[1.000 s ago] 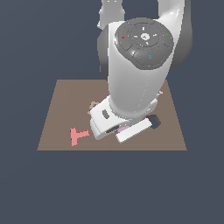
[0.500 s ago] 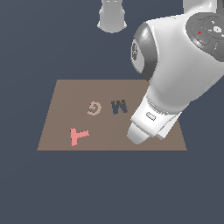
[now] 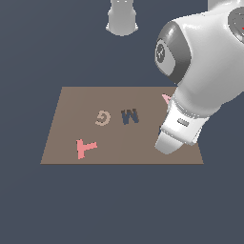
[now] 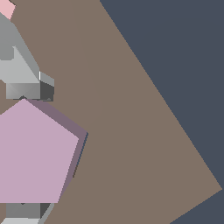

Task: Insert a designated object into the corresponding slot on a board.

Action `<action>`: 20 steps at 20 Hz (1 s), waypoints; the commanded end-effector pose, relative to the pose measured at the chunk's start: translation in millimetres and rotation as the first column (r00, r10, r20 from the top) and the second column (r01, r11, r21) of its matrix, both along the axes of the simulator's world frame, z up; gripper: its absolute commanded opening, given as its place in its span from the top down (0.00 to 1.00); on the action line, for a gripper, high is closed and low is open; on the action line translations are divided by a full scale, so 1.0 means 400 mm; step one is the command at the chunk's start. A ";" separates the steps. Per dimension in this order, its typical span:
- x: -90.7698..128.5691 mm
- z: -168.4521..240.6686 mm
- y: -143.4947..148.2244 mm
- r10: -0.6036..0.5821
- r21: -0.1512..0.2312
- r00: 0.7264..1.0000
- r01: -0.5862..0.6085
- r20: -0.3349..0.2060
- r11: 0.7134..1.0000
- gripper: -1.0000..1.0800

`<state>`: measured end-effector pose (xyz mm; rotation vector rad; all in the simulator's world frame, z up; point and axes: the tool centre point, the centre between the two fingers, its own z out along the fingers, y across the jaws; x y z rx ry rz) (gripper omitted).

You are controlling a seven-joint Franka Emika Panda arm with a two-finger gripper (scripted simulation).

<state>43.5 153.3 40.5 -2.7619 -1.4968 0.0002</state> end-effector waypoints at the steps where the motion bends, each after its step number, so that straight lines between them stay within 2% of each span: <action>1: 0.000 0.001 -0.003 -0.001 0.000 1.000 0.001 0.001 1.000 1.00; 12: 0.004 -0.025 -0.009 -0.011 0.000 1.000 0.011 0.000 1.000 1.00; 13: 0.004 -0.025 -0.009 -0.011 0.000 1.000 0.011 0.000 1.000 0.04; 20: 0.004 -0.025 -0.009 -0.011 0.000 1.000 0.011 0.000 1.000 0.04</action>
